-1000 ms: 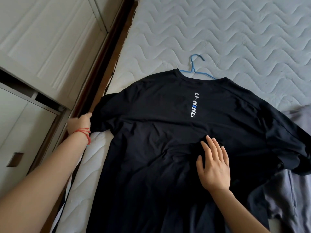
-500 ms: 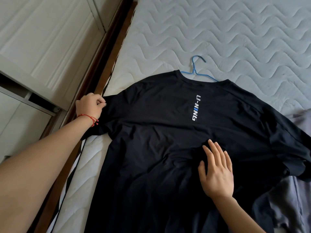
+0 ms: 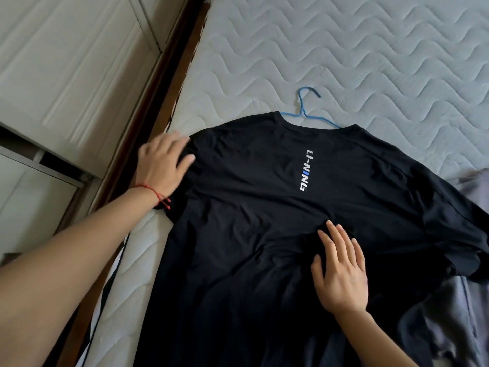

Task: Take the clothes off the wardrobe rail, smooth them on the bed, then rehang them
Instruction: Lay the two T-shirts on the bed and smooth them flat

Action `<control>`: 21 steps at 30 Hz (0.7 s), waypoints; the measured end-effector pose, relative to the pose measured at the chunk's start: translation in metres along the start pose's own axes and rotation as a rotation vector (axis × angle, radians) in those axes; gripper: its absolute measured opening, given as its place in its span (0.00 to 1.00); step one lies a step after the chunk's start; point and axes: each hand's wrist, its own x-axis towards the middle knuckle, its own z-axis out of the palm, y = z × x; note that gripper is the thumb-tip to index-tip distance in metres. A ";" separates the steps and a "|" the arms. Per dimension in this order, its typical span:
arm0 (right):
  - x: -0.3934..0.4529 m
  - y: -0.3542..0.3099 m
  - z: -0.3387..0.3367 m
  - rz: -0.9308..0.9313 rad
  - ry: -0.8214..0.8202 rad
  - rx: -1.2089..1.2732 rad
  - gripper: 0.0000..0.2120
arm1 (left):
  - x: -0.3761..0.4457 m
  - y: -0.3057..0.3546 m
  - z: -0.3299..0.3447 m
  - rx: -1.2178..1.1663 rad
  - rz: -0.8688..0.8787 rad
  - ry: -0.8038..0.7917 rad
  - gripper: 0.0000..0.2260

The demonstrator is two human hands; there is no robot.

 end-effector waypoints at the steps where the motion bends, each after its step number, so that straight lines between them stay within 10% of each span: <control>1: 0.000 0.000 0.000 0.000 0.001 -0.003 0.21 | -0.004 0.001 0.008 0.046 0.001 -0.115 0.25; 6: 0.001 0.002 0.003 0.008 -0.004 -0.035 0.21 | -0.024 0.014 0.012 -0.052 -0.468 -0.191 0.28; 11: 0.000 0.000 -0.001 -0.001 -0.056 -0.063 0.22 | -0.117 0.077 0.006 -0.198 -0.243 0.012 0.26; 17: -0.011 0.004 -0.038 0.020 -0.178 0.239 0.19 | -0.241 0.178 0.009 -0.245 -0.026 -0.146 0.24; 21: -0.053 0.015 -0.071 0.250 0.125 0.283 0.11 | -0.289 0.209 0.013 -0.201 -0.063 -0.330 0.28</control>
